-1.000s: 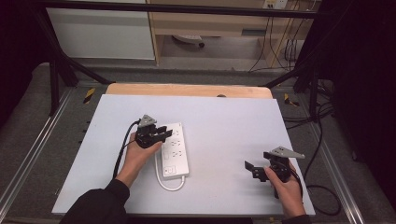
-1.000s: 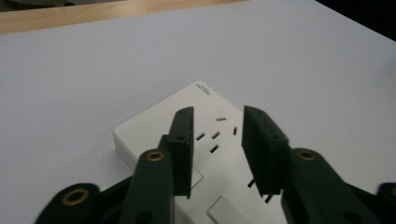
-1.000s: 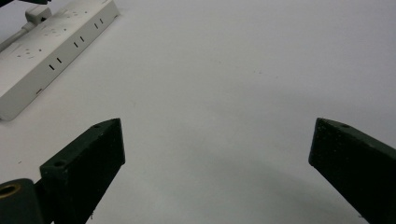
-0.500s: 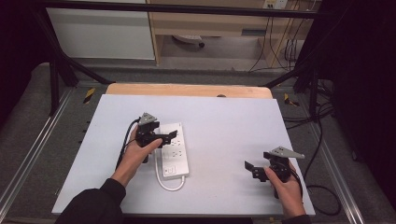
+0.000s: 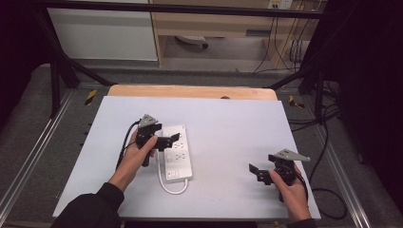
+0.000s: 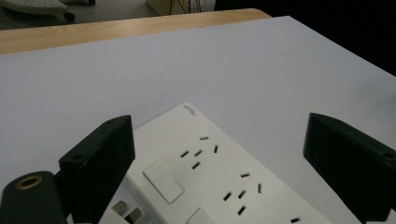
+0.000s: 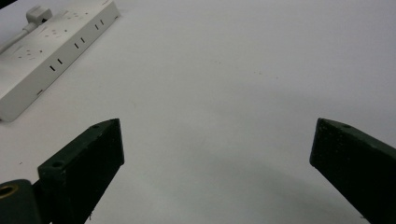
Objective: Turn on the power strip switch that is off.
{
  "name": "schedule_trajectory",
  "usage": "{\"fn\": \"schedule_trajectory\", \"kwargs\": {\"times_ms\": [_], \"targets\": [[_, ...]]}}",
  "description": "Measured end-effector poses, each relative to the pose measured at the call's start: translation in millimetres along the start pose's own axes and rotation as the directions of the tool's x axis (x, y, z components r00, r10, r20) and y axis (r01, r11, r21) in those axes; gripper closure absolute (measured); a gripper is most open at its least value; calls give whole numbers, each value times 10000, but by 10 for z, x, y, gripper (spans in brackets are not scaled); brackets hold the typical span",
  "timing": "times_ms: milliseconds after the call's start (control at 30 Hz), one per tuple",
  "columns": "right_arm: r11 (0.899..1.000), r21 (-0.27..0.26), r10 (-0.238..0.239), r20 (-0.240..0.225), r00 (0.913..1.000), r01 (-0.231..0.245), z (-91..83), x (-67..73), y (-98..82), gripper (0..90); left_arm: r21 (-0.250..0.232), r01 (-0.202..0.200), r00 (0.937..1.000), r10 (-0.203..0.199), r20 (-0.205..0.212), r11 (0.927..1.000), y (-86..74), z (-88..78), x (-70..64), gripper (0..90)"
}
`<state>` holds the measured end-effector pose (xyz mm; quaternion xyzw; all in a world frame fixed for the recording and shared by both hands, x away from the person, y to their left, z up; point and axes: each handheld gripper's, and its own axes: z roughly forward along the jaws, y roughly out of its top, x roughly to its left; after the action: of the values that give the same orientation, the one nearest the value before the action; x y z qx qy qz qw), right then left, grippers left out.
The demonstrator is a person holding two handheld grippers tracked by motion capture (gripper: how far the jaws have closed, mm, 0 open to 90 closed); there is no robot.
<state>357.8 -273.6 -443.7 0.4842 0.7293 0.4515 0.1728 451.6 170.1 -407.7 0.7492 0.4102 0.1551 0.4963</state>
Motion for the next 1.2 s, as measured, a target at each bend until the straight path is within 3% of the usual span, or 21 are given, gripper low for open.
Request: {"fn": "schedule_trajectory", "kwargs": {"times_ms": [567, 1200], "targets": [[10000, 22, 42, 14, 10000, -42, 7, 3, -1, 32, -87, 151, 9999, -152, -36, 9998, 10, -331, 119, 75], [10000, 43, -12, 25, 10000, 11, 15, 1, -2, 32, -706, 446, 9960, -499, -745, 9965, -258, -931, 359, 80]]}}
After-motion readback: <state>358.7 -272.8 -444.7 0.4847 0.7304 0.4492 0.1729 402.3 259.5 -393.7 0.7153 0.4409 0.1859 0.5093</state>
